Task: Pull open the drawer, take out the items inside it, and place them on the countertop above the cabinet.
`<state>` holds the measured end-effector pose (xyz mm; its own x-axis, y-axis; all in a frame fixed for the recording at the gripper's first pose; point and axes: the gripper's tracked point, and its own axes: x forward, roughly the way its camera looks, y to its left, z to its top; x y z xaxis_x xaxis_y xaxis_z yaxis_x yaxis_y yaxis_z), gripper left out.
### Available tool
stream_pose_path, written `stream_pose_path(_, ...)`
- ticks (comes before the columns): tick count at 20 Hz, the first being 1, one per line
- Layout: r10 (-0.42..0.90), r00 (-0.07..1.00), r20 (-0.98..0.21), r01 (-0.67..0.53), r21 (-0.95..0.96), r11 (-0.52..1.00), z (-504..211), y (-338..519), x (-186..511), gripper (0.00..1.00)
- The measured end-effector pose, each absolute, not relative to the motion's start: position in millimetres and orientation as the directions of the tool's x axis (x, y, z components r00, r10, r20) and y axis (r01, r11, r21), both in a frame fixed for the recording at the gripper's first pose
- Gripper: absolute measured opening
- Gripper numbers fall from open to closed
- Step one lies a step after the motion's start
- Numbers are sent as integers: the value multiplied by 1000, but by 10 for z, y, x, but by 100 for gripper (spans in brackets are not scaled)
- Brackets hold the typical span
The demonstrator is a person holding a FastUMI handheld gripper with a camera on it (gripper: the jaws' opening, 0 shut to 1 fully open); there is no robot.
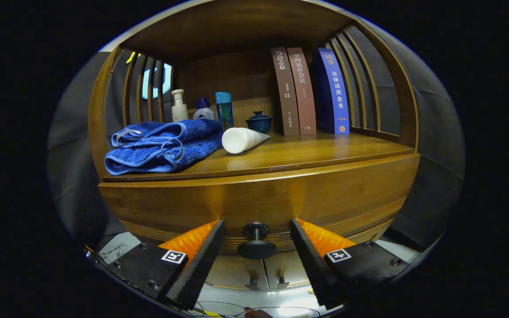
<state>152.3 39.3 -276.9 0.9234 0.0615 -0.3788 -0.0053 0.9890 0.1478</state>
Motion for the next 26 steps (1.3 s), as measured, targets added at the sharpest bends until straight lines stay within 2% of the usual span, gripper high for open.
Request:
stream_pose_path(8, 31, 918, -395, -6, 65, 998, -2807, 397, 1510, 99)
stream_pose_path(11, 59, 908, -414, -35, 66, 997, -2785, 451, 1461, 100)
stream_pose_path(15, 57, 926, -374, -42, 48, 998, -2553, 433, 1241, 100)
stream_pose_path(19, 45, 940, -337, -25, 62, 998, -2227, 349, 957, 100)
stream_pose_path(26, 42, 984, -175, -40, 16, 999, -1029, 247, 589, 99)
